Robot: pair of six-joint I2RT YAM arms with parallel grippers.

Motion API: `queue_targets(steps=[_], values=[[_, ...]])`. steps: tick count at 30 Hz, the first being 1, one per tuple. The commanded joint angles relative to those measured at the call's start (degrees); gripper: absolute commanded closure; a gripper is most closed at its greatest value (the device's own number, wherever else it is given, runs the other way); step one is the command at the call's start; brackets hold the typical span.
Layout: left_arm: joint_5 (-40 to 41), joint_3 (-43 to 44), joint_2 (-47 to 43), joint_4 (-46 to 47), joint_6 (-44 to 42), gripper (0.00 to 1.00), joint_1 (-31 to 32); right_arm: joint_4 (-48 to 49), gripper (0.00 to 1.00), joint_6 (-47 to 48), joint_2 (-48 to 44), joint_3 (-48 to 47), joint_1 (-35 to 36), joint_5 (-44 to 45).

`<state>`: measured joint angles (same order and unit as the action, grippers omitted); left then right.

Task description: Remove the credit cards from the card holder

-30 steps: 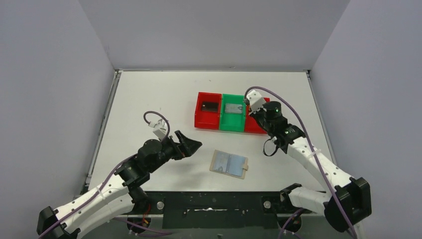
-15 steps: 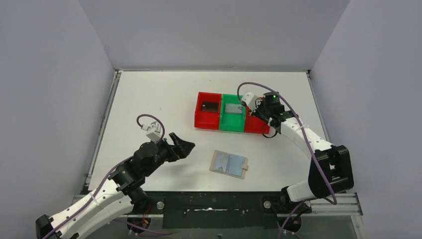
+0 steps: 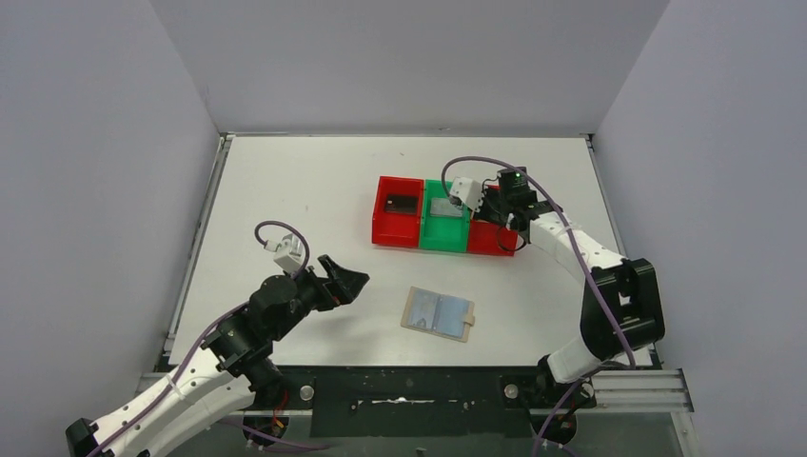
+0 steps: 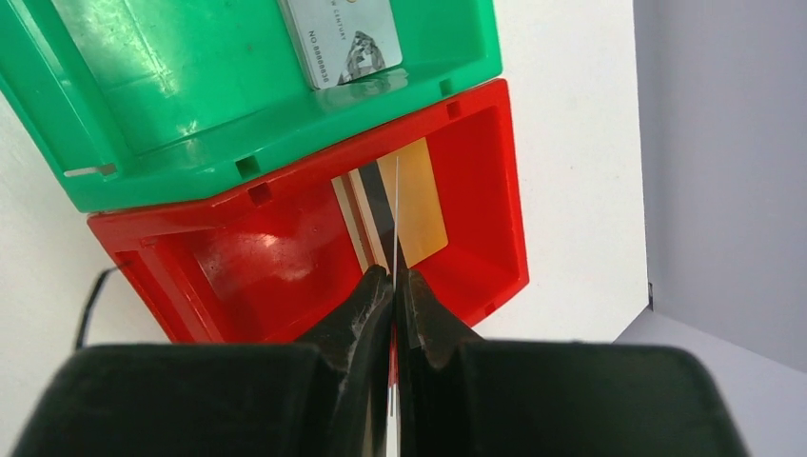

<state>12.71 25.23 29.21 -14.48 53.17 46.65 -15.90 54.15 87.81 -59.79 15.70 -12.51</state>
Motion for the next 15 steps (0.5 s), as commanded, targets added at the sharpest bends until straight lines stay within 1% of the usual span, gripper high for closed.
queue_targets(steps=[1, 5, 8, 11, 15], values=[[0.8, 1.4, -0.4, 0.6, -1.8, 0.10, -0.4, 3.0, 1.00, 5.8, 1.5, -1.3, -1.2, -1.4], [1.2, 1.9, -0.5, -0.2, -2.1, 0.10, -0.4, 1.2, 1.00, 10.0, 3.5, -1.9, -2.7, -4.7], [1.3, 1.9, -0.9, -0.6, -2.1, 0.10, -0.4, 2.0, 1.00, 11.3, 5.0, -2.3, -3.4, -5.8], [1.4, 2.0, -1.3, -0.9, -2.2, 0.10, -0.4, 2.2, 1.00, 12.7, 7.0, -3.9, -3.5, -5.3], [1.8, 2.1, -1.9, -1.5, -2.4, 0.10, -0.4, 5.5, 1.00, 13.2, 9.8, -5.0, -3.8, -2.8]])
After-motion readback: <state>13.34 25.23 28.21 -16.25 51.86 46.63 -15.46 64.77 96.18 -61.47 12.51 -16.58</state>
